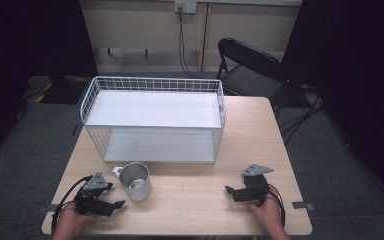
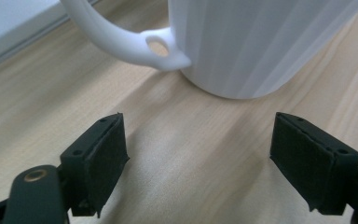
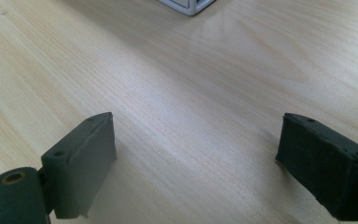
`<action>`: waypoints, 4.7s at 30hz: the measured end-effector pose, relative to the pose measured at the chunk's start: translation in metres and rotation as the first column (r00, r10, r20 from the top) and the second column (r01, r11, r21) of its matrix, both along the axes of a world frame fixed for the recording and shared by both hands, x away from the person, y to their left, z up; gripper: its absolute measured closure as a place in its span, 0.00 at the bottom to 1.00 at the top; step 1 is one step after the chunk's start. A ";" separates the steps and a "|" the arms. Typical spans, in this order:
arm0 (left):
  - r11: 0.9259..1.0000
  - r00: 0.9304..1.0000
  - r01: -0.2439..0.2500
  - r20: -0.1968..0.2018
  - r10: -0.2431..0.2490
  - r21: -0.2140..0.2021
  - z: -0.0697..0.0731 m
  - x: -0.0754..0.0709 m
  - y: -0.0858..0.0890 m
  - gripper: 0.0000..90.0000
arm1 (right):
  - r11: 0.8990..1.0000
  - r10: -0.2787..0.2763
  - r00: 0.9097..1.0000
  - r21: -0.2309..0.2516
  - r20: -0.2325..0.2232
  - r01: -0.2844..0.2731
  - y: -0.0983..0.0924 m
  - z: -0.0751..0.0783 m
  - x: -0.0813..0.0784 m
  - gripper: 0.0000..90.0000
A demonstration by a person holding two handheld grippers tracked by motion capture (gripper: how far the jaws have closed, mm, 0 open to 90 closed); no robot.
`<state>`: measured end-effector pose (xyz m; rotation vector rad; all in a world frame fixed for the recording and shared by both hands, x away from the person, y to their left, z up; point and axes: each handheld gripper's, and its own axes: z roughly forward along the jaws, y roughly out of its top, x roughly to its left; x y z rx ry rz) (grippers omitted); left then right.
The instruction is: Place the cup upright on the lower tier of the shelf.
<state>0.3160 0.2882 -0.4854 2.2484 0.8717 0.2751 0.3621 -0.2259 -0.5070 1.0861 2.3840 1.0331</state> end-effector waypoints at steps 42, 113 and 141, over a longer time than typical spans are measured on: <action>0.989 0.995 -0.095 -0.005 0.095 -0.111 0.080 -0.007 0.018 0.23 | 1.000 0.003 1.000 0.002 0.001 -0.003 -0.001 0.000 -0.001 0.12; 0.980 0.982 -0.188 -0.012 0.187 -0.065 0.076 0.023 -0.032 0.77 | 1.000 0.003 1.000 0.002 0.001 -0.003 -0.001 0.000 -0.001 0.12; 0.975 0.973 -0.215 0.097 0.209 0.052 0.076 0.024 -0.044 0.93 | 1.000 0.003 1.000 0.002 0.001 -0.003 -0.001 0.000 -0.001 0.12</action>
